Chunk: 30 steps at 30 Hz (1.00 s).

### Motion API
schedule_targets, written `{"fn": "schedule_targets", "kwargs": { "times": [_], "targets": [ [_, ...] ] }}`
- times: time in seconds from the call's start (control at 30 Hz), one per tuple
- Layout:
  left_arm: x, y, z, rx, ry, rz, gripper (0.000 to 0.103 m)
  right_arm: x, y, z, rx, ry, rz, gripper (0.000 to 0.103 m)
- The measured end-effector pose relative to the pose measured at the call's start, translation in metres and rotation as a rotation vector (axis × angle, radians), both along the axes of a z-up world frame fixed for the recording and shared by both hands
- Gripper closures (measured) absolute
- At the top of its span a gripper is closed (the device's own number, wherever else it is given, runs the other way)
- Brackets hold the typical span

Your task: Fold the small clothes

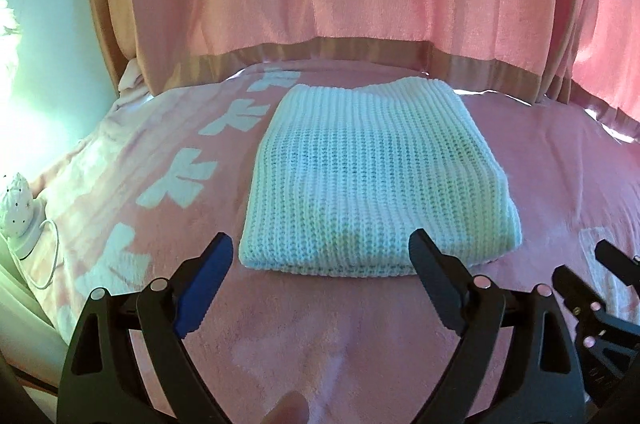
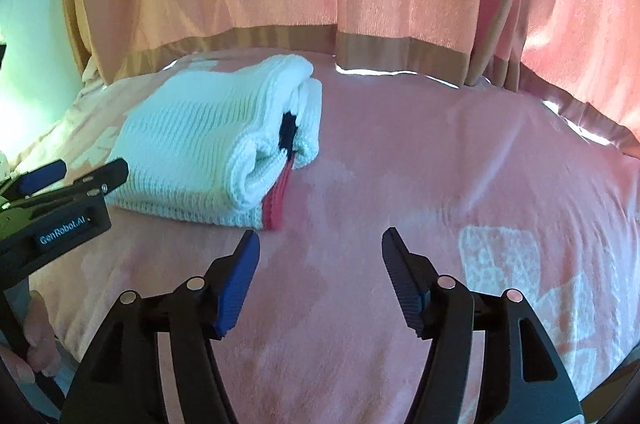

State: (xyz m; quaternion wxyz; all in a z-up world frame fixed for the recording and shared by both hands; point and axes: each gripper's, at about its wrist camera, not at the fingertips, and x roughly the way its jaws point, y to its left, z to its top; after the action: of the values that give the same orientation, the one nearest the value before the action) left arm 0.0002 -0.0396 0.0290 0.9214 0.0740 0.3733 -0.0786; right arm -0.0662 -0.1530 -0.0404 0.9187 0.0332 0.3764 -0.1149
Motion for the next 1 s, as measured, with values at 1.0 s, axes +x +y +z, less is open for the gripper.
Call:
{"fn": "schedule_targets", "kwargs": {
  "times": [1.0],
  "targets": [
    [-0.006, -0.007, -0.016, 0.030, 0.025, -0.014, 0.005, -0.001, 0.010, -0.011, 0.024, 0.021, -0.008, 0.036]
  ]
}}
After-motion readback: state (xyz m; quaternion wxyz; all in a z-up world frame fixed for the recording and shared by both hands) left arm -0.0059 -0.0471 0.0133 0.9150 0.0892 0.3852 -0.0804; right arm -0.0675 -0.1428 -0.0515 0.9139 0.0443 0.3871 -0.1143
